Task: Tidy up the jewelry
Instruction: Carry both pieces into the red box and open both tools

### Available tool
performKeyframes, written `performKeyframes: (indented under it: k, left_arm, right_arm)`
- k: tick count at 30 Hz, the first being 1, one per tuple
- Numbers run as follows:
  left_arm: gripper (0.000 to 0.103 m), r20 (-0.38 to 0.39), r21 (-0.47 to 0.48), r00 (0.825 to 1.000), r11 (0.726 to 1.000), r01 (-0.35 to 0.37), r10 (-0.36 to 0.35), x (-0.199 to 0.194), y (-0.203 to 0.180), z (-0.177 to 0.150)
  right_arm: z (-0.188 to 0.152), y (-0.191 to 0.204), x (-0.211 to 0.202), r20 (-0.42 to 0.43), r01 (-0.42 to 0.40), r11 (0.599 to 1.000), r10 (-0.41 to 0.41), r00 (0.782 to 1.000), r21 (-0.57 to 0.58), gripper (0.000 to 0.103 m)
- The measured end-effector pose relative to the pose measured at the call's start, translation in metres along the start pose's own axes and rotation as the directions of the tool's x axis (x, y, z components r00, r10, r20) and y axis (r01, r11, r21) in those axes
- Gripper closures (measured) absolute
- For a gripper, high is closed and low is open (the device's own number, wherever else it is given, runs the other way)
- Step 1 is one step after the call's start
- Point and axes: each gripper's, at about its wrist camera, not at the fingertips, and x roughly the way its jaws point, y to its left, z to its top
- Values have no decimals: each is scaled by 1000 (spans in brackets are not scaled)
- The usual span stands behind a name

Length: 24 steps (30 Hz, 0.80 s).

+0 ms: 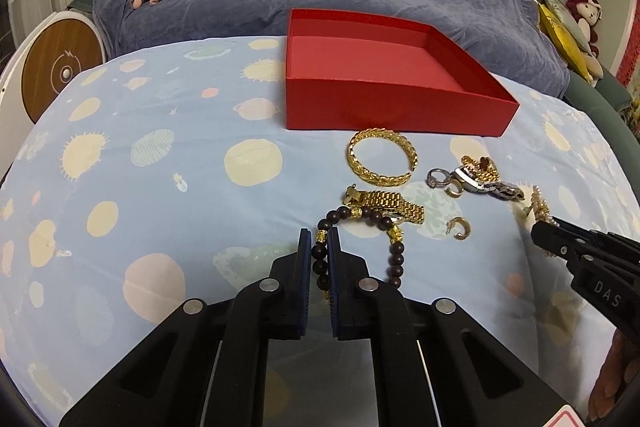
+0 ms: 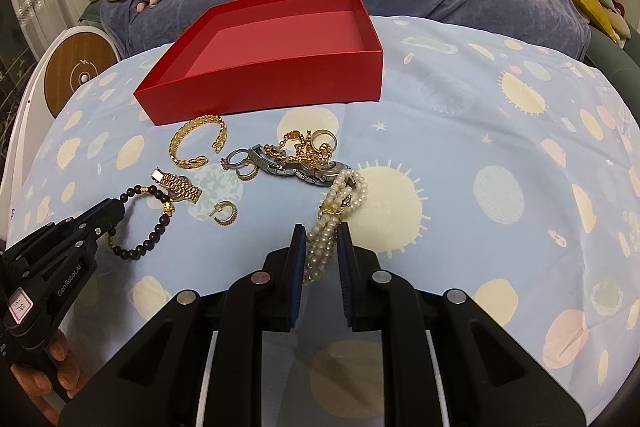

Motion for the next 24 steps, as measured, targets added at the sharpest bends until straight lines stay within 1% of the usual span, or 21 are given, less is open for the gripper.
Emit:
performKeyframes:
  k: [4, 8, 12, 15, 17, 20, 22, 24]
  left_arm:
    - [98, 40, 1, 998, 999, 50, -50, -27, -2, 10]
    - [98, 77, 3, 993, 996, 94, -94, -55, 1, 24]
    - [98, 90, 29, 988, 992, 127, -129, -73, 3, 49]
    - [98, 122, 86, 984, 990, 116, -126, -79, -2, 79]
    - [98, 141, 113, 981, 987, 115, -131, -79, -6, 102]
    - [98, 173, 134, 979, 987, 86, -109, -67, -11, 138]
    - [98, 179, 124, 979, 989, 80, -102, -49, -13, 163]
    - [98, 166, 114, 981, 990, 84, -102, -27, -14, 184]
  right_arm:
    - [1, 2, -18, 31, -34, 999, 34, 999, 1, 88]
    - [11, 5, -44, 90, -58, 998, 59, 994, -13, 88]
    - [36, 6, -64, 146, -82, 996, 85, 986, -27, 88]
    - [65, 6, -65, 154, -125, 992, 127, 980, -26, 88]
    - [88, 8, -59, 156, -134, 990, 139, 978, -42, 88]
    - [126, 11, -41, 163, -137, 989, 145, 976, -62, 88]
    - [151, 11, -24, 158, -147, 988, 154, 975, -51, 88]
    - [177, 12, -5, 145, -157, 986, 163, 976, -52, 88]
